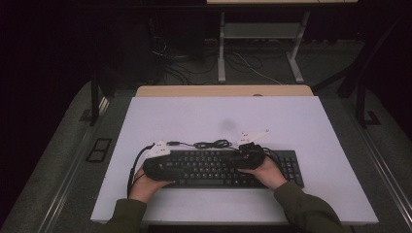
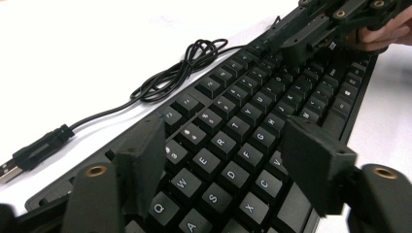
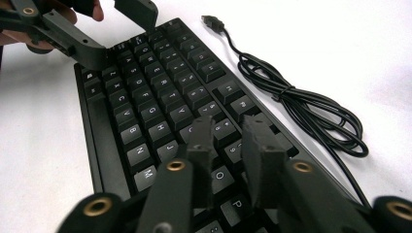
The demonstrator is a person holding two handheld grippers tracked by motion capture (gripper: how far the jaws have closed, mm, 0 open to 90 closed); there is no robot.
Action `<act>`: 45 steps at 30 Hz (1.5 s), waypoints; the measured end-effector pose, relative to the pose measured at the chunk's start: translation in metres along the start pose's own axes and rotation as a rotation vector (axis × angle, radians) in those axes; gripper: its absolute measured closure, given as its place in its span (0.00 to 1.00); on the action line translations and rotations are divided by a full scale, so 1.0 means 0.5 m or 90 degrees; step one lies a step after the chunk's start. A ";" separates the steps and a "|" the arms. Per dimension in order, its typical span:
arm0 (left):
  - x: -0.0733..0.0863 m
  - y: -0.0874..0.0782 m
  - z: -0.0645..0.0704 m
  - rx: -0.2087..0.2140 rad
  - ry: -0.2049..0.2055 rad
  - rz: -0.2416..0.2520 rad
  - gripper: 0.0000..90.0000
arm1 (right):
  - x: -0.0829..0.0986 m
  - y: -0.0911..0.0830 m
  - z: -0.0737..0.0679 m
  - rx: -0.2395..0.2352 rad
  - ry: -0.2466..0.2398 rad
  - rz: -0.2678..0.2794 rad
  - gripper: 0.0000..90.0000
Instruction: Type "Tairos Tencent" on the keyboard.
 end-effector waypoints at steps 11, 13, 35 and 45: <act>0.009 -0.002 0.005 0.004 -0.004 0.003 0.19 | 0.011 0.001 -0.004 -0.014 -0.017 -0.023 0.99; 0.010 -0.003 0.005 0.005 -0.004 0.003 0.18 | 0.012 0.002 -0.004 -0.014 -0.018 -0.027 0.99; 0.013 0.000 0.005 0.007 -0.003 0.000 0.17 | 0.025 0.016 -0.009 -0.008 -0.033 -0.048 0.99; 0.013 0.000 0.005 0.006 -0.003 -0.001 0.17 | 0.028 0.019 -0.009 -0.007 -0.035 -0.054 0.99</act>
Point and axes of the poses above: each handheld gripper's, and its own axes: y roughly forward along the jaws, x roughly out of its underside, z roughly to its right, the point moved 8 cm from there along y, roughly forward along the jaws, and after that the axes turned 11 degrees about x, right-handed, at the moved point
